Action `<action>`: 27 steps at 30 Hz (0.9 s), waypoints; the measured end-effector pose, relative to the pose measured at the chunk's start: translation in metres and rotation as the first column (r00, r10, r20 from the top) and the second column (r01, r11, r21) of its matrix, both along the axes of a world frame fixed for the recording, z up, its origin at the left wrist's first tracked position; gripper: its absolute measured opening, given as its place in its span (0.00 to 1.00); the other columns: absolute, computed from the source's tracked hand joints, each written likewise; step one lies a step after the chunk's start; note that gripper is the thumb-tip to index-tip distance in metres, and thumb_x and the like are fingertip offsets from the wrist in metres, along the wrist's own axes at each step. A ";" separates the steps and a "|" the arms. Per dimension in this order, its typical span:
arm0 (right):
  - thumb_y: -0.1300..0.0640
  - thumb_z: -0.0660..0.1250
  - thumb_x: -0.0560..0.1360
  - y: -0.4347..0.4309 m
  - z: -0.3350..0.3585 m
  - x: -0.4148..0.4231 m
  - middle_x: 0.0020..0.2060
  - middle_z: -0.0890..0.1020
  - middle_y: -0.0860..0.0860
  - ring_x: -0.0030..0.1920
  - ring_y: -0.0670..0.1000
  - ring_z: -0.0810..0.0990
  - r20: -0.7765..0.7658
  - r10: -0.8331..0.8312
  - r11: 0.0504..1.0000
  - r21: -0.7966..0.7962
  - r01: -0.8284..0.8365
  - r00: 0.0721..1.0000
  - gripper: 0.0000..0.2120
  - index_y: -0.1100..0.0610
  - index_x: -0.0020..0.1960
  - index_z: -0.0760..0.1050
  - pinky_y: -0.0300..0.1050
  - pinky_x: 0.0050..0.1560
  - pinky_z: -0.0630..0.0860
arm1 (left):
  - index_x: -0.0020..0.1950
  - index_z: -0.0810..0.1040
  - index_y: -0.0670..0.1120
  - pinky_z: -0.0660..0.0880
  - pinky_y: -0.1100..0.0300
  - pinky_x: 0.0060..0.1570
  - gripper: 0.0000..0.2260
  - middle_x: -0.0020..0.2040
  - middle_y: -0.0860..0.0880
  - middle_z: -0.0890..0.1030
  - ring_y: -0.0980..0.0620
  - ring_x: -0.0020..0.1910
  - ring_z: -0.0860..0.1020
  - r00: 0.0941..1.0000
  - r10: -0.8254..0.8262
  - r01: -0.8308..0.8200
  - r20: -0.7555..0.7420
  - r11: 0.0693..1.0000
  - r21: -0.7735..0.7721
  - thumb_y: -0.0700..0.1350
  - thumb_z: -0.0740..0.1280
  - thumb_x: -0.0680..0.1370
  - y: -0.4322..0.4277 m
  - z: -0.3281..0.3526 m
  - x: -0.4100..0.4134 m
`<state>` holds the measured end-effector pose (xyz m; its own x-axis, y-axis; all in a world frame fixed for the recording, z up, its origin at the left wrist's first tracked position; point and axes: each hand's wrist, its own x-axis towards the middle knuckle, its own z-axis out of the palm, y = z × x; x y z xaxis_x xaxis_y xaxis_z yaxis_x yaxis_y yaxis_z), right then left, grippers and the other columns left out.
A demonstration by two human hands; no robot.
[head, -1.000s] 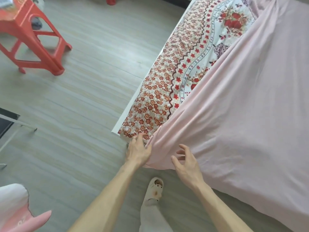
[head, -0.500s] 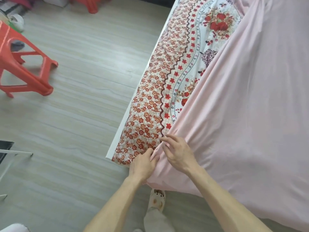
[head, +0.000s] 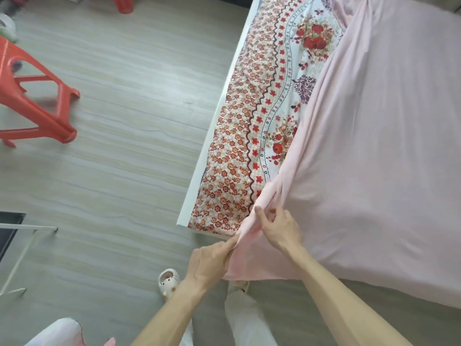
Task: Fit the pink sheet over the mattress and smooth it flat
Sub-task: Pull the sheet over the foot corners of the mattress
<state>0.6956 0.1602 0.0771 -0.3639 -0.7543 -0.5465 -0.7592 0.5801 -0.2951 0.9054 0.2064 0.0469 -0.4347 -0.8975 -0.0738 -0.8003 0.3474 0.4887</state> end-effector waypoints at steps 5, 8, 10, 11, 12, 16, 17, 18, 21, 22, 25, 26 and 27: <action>0.30 0.66 0.70 0.004 0.048 0.059 0.67 0.69 0.57 0.63 0.61 0.75 -0.067 -0.001 1.000 0.006 0.002 0.998 0.42 0.55 0.72 0.59 0.58 0.59 0.76 | 0.62 0.76 0.57 0.58 0.65 0.16 0.32 0.26 0.53 0.74 0.52 0.18 0.71 0.949 -0.264 0.280 0.171 0.958 -0.071 0.46 0.81 0.60 0.009 0.039 0.025; 0.55 0.67 0.75 0.013 0.060 0.076 0.66 0.73 0.59 0.61 0.62 0.76 0.009 -0.198 0.972 0.130 0.195 0.980 0.32 0.58 0.74 0.58 0.52 0.54 0.76 | 0.64 0.75 0.63 0.67 0.59 0.22 0.23 0.34 0.53 0.79 0.50 0.28 0.78 0.933 -0.293 0.282 0.209 0.956 0.079 0.47 0.73 0.71 0.015 0.072 0.046; 0.58 0.63 0.77 0.023 0.070 0.085 0.61 0.77 0.57 0.57 0.59 0.78 0.152 -0.282 0.957 0.111 0.267 0.947 0.23 0.57 0.71 0.66 0.47 0.52 0.75 | 0.64 0.72 0.63 0.73 0.56 0.36 0.15 0.45 0.52 0.82 0.47 0.44 0.81 0.951 -0.254 0.192 0.177 0.932 0.307 0.48 0.60 0.78 0.018 0.080 0.060; 0.57 0.61 0.78 0.029 0.076 0.091 0.56 0.79 0.56 0.53 0.56 0.78 0.223 -0.285 0.959 0.083 0.273 0.932 0.16 0.58 0.65 0.72 0.45 0.50 0.75 | 0.61 0.74 0.61 0.75 0.56 0.41 0.14 0.48 0.53 0.83 0.48 0.48 0.80 0.971 -0.205 0.132 0.124 0.888 0.440 0.50 0.57 0.78 0.017 0.082 0.069; 0.57 0.61 0.79 0.038 0.086 0.099 0.50 0.81 0.53 0.49 0.53 0.78 0.290 -0.287 0.958 0.055 0.283 0.913 0.10 0.57 0.58 0.75 0.43 0.46 0.75 | 0.60 0.77 0.60 0.76 0.59 0.45 0.15 0.50 0.55 0.83 0.50 0.50 0.81 0.986 -0.148 0.083 0.076 0.832 0.549 0.51 0.57 0.77 0.015 0.086 0.079; 0.50 0.64 0.79 0.070 0.119 0.124 0.37 0.79 0.43 0.39 0.42 0.76 0.445 -0.223 0.964 -0.035 0.265 0.868 0.08 0.52 0.45 0.76 0.31 0.33 0.67 | 0.67 0.75 0.51 0.74 0.67 0.44 0.17 0.57 0.50 0.81 0.54 0.49 0.78 0.978 0.186 -0.053 -0.096 0.663 0.747 0.53 0.65 0.79 -0.019 0.115 0.093; 0.50 0.65 0.79 0.076 0.123 0.129 0.38 0.80 0.43 0.39 0.42 0.76 0.463 -0.209 0.965 -0.045 0.258 0.861 0.08 0.53 0.46 0.77 0.31 0.35 0.68 | 0.65 0.75 0.49 0.74 0.63 0.43 0.18 0.58 0.49 0.81 0.53 0.50 0.78 0.947 0.284 -0.061 -0.151 0.621 0.782 0.56 0.66 0.78 -0.031 0.126 0.090; 0.50 0.65 0.79 0.080 0.128 0.133 0.40 0.82 0.44 0.41 0.44 0.78 0.484 -0.199 0.965 -0.057 0.257 0.852 0.07 0.52 0.48 0.78 0.33 0.37 0.69 | 0.62 0.75 0.49 0.73 0.61 0.41 0.19 0.57 0.48 0.80 0.52 0.51 0.77 0.912 0.361 -0.055 -0.195 0.579 0.814 0.59 0.66 0.77 -0.042 0.138 0.086; 0.50 0.64 0.79 0.091 0.139 0.146 0.42 0.83 0.44 0.43 0.44 0.78 0.519 -0.171 0.959 -0.106 0.261 0.837 0.06 0.48 0.49 0.80 0.35 0.40 0.71 | 0.60 0.72 0.50 0.73 0.58 0.40 0.22 0.56 0.47 0.78 0.50 0.51 0.79 0.815 0.534 -0.005 -0.223 0.392 0.920 0.65 0.64 0.77 -0.062 0.167 0.073; 0.49 0.65 0.79 0.094 0.144 0.149 0.41 0.83 0.43 0.42 0.44 0.78 0.522 -0.159 0.958 -0.122 0.258 0.838 0.06 0.47 0.47 0.80 0.36 0.41 0.71 | 0.63 0.70 0.50 0.75 0.57 0.39 0.25 0.58 0.47 0.78 0.49 0.51 0.80 0.807 0.551 0.000 -0.214 0.361 0.932 0.66 0.66 0.75 -0.064 0.171 0.070; 0.40 0.64 0.77 0.103 0.151 0.159 0.39 0.83 0.45 0.40 0.44 0.77 0.523 -0.126 0.961 -0.144 0.234 0.843 0.13 0.48 0.46 0.80 0.39 0.41 0.71 | 0.59 0.72 0.45 0.77 0.59 0.34 0.18 0.53 0.45 0.80 0.49 0.44 0.81 0.819 0.547 -0.027 -0.174 0.339 0.940 0.55 0.69 0.77 -0.058 0.176 0.064; 0.37 0.63 0.76 0.106 0.150 0.161 0.40 0.84 0.47 0.40 0.44 0.78 0.523 -0.123 0.962 -0.147 0.231 0.843 0.16 0.49 0.48 0.81 0.39 0.40 0.71 | 0.56 0.75 0.42 0.77 0.58 0.36 0.12 0.50 0.43 0.81 0.48 0.41 0.81 0.827 0.540 -0.044 -0.156 0.339 0.940 0.49 0.68 0.79 -0.053 0.173 0.063; 0.35 0.62 0.75 0.108 0.151 0.162 0.41 0.84 0.49 0.40 0.44 0.77 0.512 -0.129 0.959 -0.152 0.237 0.849 0.19 0.49 0.49 0.81 0.40 0.39 0.71 | 0.55 0.78 0.40 0.77 0.56 0.39 0.09 0.49 0.41 0.82 0.46 0.40 0.80 0.822 0.548 -0.044 -0.153 0.330 0.943 0.44 0.67 0.79 -0.051 0.168 0.064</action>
<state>0.8579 0.2683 0.2282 -0.2306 -0.8136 -0.5337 -0.3682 0.5807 -0.7261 0.9693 0.1558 0.2150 -0.3595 -0.4775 -0.8017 -0.3958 -0.7000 0.5944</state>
